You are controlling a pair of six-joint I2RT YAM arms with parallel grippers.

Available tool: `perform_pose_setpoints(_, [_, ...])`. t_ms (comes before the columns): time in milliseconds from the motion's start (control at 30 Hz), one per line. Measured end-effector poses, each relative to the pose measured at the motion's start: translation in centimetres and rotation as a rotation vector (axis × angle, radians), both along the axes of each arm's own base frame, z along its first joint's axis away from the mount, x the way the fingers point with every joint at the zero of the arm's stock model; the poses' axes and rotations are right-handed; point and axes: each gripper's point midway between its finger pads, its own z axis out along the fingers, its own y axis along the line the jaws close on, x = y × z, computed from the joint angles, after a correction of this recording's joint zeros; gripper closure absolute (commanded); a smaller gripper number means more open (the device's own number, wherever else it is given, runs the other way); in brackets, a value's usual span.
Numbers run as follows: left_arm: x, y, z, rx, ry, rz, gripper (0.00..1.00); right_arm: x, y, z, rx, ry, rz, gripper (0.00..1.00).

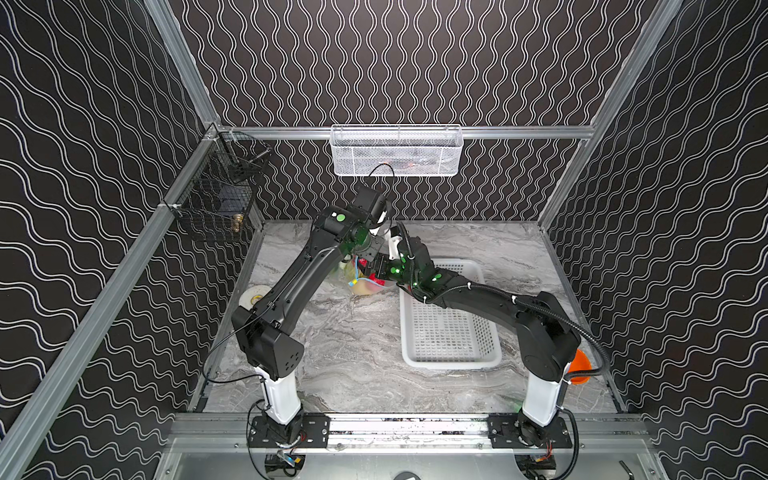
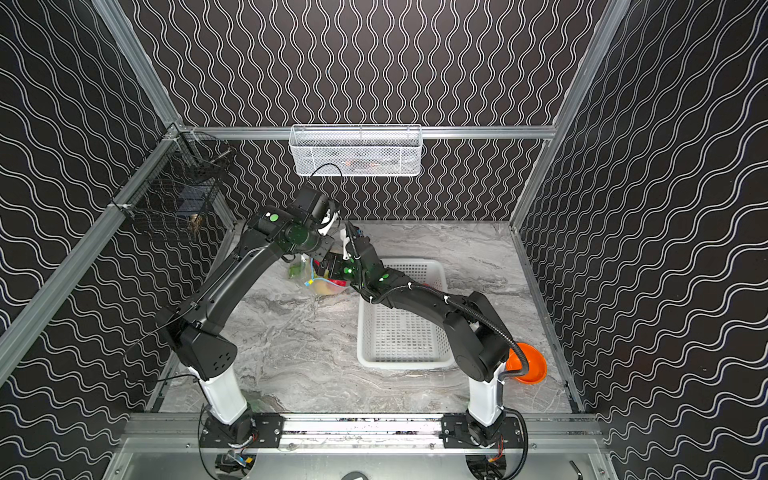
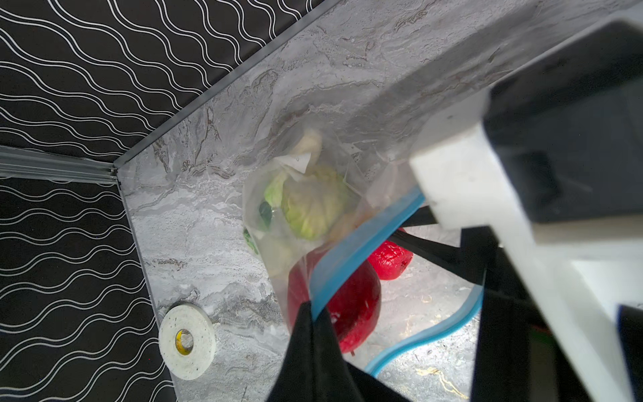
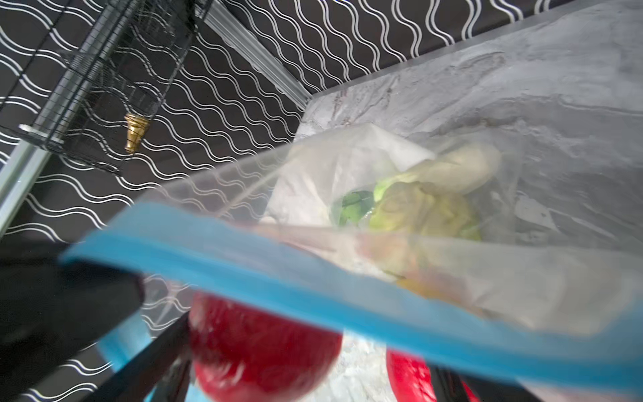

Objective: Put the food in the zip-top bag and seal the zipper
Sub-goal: 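Lower the dark red apple into the bag and open the right gripper, then raise the right gripper out of the bag and move it over the basket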

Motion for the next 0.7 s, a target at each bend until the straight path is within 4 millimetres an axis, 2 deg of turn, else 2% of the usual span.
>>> perform_pose_setpoints(333, [0.3, 0.0, -0.1, 0.007, -0.002, 0.004, 1.00, -0.8, -2.7, 2.3, -0.031, -0.035, -0.063, 0.01])
perform_pose_setpoints(700, [0.0, 0.2, -1.0, 0.021, 0.018, 0.006, 1.00, -1.9, -5.3, 2.7, -0.077, -0.060, -0.114, 0.01])
